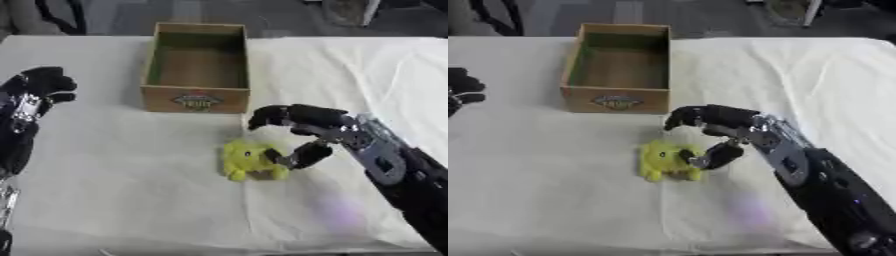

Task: Pick up objects on the table and place them in the box.

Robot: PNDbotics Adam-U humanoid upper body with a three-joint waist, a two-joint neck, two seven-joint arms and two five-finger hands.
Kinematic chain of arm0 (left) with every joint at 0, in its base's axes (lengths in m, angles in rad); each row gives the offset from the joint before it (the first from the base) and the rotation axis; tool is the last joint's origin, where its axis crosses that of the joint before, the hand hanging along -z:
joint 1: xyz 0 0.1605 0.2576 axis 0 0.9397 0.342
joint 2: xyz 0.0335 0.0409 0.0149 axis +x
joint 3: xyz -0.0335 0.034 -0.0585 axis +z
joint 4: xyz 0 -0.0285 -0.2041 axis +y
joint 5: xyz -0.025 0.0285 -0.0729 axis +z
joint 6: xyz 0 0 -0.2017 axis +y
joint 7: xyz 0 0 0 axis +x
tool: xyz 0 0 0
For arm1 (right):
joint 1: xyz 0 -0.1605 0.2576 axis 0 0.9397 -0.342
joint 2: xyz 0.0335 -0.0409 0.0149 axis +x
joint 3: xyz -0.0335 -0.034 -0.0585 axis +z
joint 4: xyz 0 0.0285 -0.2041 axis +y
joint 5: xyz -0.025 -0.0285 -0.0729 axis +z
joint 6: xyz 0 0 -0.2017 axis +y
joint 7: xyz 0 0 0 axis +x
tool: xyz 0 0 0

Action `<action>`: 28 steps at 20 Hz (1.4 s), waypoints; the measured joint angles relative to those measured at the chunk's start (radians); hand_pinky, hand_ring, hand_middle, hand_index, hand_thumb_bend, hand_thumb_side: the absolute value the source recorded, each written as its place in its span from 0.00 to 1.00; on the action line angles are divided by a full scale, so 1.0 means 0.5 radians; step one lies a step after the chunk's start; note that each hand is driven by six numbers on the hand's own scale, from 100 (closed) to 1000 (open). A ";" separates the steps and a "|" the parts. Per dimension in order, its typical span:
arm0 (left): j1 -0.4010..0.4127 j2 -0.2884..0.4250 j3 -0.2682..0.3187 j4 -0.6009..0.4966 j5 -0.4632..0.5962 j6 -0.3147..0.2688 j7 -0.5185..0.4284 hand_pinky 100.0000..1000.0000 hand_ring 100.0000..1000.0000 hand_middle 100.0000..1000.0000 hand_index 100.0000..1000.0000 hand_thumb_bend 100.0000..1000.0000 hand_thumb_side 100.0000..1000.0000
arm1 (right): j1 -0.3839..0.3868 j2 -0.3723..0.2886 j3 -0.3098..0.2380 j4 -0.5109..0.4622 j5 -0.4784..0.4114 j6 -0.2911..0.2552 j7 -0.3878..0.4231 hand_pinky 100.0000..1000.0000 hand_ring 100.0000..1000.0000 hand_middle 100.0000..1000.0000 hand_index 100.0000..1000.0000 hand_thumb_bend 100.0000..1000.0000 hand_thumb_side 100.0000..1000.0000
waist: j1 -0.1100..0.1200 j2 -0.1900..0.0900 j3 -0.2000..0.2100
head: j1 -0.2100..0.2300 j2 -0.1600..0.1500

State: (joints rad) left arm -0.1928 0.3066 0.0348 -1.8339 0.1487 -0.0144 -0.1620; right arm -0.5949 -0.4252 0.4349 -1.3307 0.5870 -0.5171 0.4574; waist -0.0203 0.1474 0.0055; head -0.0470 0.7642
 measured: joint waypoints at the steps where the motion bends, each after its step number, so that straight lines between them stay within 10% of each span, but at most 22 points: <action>1: 0.000 0.000 0.000 0.000 0.000 0.000 -0.001 0.74 0.72 0.61 0.74 0.23 0.61 | 0.000 0.000 0.005 -0.014 -0.004 -0.001 0.007 0.85 1.00 0.88 0.91 0.00 0.39 | 0.000 -0.001 -0.001 | 0.000 0.000; 19: 0.000 0.000 -0.001 0.000 0.000 -0.002 -0.006 0.74 0.72 0.61 0.74 0.23 0.61 | 0.000 0.071 0.057 -0.020 0.020 -0.013 0.117 0.84 0.98 0.88 0.93 0.00 0.49 | 0.000 -0.009 0.015 | -0.016 0.000; 28: 0.000 0.000 -0.005 0.000 -0.004 -0.003 -0.007 0.74 0.72 0.61 0.74 0.23 0.61 | 0.012 0.128 0.057 0.120 0.222 -0.074 -0.004 0.72 0.88 0.82 0.90 0.00 0.31 | 0.006 -0.002 0.015 | -0.017 0.000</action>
State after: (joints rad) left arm -0.1927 0.3064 0.0324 -1.8338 0.1468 -0.0161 -0.1655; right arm -0.5889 -0.3613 0.4636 -1.2709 0.6983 -0.5541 0.4555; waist -0.0171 0.1463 0.0131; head -0.0556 0.7642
